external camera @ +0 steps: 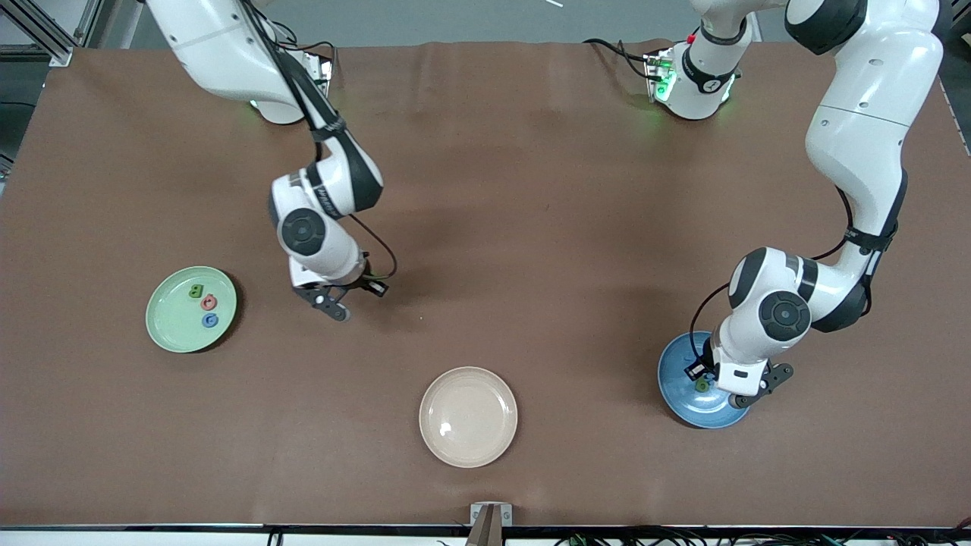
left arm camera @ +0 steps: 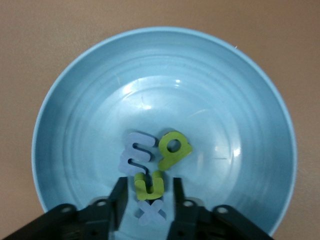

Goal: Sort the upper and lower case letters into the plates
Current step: 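Carry the green N to the green plate while the left gripper releases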

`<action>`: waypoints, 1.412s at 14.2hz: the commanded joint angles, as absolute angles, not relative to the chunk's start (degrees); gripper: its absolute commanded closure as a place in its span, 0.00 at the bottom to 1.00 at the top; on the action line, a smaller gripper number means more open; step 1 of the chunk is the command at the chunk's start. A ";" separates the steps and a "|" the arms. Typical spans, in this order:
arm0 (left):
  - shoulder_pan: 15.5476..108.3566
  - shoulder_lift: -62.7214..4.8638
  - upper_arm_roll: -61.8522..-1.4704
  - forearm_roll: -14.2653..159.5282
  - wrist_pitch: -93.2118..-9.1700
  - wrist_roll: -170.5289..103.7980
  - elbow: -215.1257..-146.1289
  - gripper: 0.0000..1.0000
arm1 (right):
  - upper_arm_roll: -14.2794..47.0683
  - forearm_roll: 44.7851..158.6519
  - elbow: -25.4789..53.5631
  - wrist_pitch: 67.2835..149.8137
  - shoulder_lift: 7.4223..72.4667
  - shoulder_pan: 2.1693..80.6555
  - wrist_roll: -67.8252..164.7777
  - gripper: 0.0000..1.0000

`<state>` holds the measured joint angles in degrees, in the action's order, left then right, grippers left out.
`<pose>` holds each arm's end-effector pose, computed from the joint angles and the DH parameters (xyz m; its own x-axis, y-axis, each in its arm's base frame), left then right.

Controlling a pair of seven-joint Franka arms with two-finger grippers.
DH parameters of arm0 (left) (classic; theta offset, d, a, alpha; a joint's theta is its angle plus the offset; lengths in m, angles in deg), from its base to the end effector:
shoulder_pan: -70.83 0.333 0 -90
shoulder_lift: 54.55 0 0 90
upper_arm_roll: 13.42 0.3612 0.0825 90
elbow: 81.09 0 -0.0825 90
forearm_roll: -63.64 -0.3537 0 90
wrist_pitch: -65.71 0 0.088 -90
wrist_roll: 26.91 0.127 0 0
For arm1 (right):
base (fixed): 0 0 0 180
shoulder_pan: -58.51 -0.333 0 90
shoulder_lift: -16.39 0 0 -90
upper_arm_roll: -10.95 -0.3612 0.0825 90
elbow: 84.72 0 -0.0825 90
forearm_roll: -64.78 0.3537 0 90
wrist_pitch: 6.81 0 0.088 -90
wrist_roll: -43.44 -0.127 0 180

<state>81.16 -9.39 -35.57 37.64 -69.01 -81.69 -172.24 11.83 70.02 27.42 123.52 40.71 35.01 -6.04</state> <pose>0.7042 -0.0857 0.2305 0.8528 0.5167 0.0765 0.5182 -0.8552 -0.0009 0.5536 0.2352 0.2931 0.8556 -0.5051 -0.1134 -0.5034 -0.8629 0.0455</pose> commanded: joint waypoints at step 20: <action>85.42 -40.65 -47.44 44.83 -25.45 -46.08 -162.21 0.00 | 11.21 69.79 19.17 126.88 50.94 71.52 58.65 0.00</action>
